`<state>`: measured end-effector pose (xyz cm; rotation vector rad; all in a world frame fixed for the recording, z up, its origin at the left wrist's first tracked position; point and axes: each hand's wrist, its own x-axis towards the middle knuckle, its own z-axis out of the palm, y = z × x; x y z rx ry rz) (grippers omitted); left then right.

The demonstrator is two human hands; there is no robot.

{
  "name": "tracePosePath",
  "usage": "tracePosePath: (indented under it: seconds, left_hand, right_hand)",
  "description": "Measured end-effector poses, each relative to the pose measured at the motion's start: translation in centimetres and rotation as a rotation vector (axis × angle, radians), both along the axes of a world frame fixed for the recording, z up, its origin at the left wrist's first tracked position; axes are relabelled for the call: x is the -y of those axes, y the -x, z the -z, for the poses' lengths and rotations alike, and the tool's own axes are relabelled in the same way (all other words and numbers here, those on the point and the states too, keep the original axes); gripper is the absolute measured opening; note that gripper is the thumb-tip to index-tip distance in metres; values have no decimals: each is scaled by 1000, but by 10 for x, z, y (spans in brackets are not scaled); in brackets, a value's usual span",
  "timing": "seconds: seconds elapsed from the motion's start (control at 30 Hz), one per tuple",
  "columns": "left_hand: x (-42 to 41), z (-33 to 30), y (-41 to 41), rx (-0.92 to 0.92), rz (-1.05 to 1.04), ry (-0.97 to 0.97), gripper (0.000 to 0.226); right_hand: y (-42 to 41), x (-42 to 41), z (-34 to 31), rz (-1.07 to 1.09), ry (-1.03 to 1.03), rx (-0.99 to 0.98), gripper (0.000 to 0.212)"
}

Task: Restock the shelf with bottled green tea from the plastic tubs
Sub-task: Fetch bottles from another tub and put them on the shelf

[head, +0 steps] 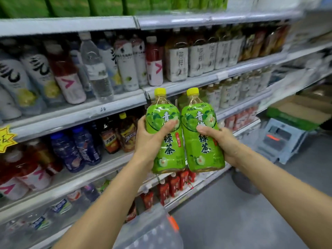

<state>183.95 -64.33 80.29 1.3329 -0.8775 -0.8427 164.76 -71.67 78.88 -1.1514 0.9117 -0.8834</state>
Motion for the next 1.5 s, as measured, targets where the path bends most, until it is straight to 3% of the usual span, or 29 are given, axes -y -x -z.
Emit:
tracePosePath:
  seconds: [0.07,0.17,0.33,0.47,0.6,1.0,1.17,1.4,1.5]
  left_hand:
    - [29,-9,7,-6,6,45,92]
    - [79,-23,18,8,3,95,102]
    - [157,-53,31,36,-1,143,84]
    - [205,-79,40,68,-14,168,110]
    - [245,-98,47,76,7,180,110]
    - [351,-137,103,168,-69,318,115]
    - [422,-158,153,143,-176,375,121]
    - [498,-199,213,-40,-245,386,81]
    - [501,-204,218,-101,-244,327,88]
  right_hand:
    - [10,28,-13,10,40,26,72]
    - [21,75,-32,15,99,68,63]
    - [29,153,-66,11,182,76,69]
    - [37,204,-90,27,246,98,70]
    - [45,243,-106,23,278,117,76]
    - [97,382,-150,-147,396,212,46]
    - [135,466,-178,-229,472,206,52]
    - [177,564,-249,-376,533,172,59]
    - [181,591,-281,-406,578,198,51]
